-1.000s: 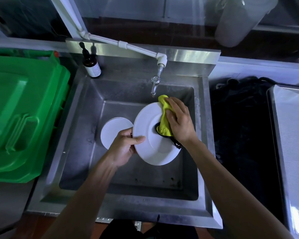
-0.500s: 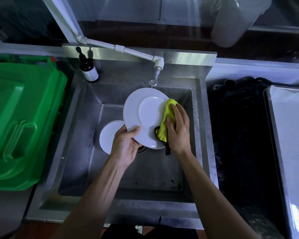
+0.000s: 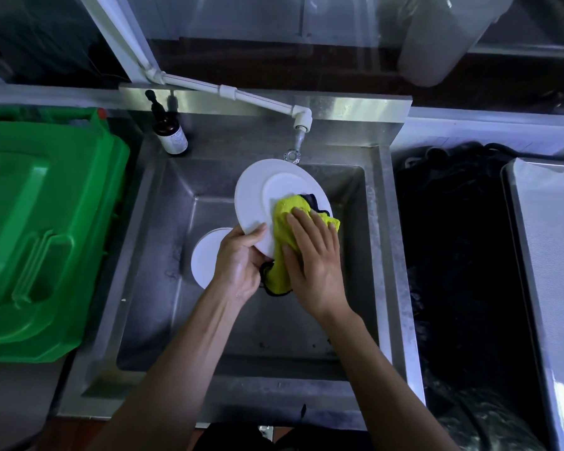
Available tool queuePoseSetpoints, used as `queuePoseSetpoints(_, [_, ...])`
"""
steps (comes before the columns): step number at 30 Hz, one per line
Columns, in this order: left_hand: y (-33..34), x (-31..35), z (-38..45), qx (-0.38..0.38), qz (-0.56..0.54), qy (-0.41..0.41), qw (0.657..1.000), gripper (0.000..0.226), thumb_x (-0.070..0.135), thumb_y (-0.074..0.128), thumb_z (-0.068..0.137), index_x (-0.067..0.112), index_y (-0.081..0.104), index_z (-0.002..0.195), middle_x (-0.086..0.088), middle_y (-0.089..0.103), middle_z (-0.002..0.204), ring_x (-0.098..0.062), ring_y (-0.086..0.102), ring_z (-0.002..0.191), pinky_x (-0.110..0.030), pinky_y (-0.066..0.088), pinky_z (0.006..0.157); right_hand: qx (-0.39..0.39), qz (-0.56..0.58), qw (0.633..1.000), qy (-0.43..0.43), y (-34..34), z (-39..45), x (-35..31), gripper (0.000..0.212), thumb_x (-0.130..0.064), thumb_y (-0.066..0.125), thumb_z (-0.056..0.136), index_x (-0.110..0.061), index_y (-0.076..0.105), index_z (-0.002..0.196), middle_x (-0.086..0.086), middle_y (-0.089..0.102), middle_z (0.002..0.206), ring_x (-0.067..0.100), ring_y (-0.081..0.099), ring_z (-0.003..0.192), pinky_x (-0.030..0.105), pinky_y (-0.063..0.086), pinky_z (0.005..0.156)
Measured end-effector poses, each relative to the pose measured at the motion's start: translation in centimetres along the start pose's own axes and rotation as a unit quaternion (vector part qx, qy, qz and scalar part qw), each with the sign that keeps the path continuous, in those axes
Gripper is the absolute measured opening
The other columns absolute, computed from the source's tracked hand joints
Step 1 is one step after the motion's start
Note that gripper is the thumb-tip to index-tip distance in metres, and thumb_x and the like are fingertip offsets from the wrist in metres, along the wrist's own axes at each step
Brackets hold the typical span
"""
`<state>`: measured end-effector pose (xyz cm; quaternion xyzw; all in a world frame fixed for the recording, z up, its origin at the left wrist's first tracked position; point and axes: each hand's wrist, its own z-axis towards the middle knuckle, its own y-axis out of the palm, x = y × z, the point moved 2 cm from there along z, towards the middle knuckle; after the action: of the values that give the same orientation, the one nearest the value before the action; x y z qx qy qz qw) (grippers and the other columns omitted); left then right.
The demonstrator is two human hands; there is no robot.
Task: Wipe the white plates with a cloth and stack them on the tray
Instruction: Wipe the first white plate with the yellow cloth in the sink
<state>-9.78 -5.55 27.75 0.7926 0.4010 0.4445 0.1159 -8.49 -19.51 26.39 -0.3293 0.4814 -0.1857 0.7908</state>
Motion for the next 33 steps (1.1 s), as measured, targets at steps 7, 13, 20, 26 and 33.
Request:
queuePoseSetpoints(7, [-0.9, -1.1, -0.3, -0.006, -0.024, -0.005, 1.000, 0.045, 0.009, 0.062, 0.089, -0.003, 0.058, 0.132, -0.023, 0.067, 0.128, -0.033, 0.069, 0.110, -0.041, 0.061, 0.082, 0.001, -0.005, 1.000, 0.018, -0.1, -2.5, 2.5, 0.045, -0.023, 0.047, 0.103, -0.018, 0.047, 0.148, 0.005, 0.033, 0.160, 0.030, 0.021, 0.152, 0.060, 0.023, 0.117])
queuePoseSetpoints(13, [-2.2, -1.5, -0.4, -0.023, -0.040, -0.006, 0.999, 0.031, 0.008, 0.064, 0.087, 0.008, 0.068, 0.117, -0.012, 0.073, 0.119, -0.027, 0.071, 0.110, -0.037, 0.061, 0.080, -0.014, 0.106, 0.980, 0.170, -0.7, -2.4, 4.7, 0.052, -0.026, 0.044, 0.104, -0.024, 0.032, 0.155, -0.002, 0.015, 0.166, 0.020, 0.009, 0.154, 0.052, 0.019, 0.124])
queuePoseSetpoints(20, [-3.7, -1.4, -1.1, -0.082, 0.003, -0.033, 0.996, 0.028, 0.008, 0.060, 0.089, 0.013, 0.076, 0.112, -0.012, 0.073, 0.118, -0.029, 0.071, 0.107, -0.044, 0.062, 0.075, 0.009, 0.145, 0.958, 0.246, -2.9, 1.1, 6.4, 0.050, -0.028, 0.048, 0.103, -0.023, 0.039, 0.152, -0.005, 0.033, 0.157, 0.008, 0.031, 0.143, 0.025, 0.024, 0.117])
queuePoseSetpoints(26, [-4.2, -1.6, -1.6, -0.108, 0.053, -0.048, 0.992, 0.034, 0.006, 0.057, 0.089, 0.006, 0.069, 0.121, -0.017, 0.071, 0.121, -0.034, 0.070, 0.108, -0.047, 0.062, 0.077, -0.021, 0.093, 0.977, 0.191, -4.0, 3.6, 6.4, 0.047, -0.021, 0.050, 0.100, -0.023, 0.046, 0.147, -0.005, 0.043, 0.152, 0.013, 0.041, 0.136, 0.023, 0.030, 0.110])
queuePoseSetpoints(33, [-4.1, -2.1, -1.8, -0.104, 0.111, -0.047, 0.987, 0.042, 0.005, 0.068, 0.080, 0.004, 0.067, 0.123, -0.019, 0.071, 0.119, -0.034, 0.070, 0.103, -0.046, 0.058, 0.080, -0.064, -0.011, 0.993, 0.094, -2.9, 4.2, 4.1, 0.052, -0.015, 0.053, 0.098, -0.018, 0.045, 0.149, 0.007, 0.038, 0.157, 0.031, 0.035, 0.142, 0.046, 0.024, 0.119])
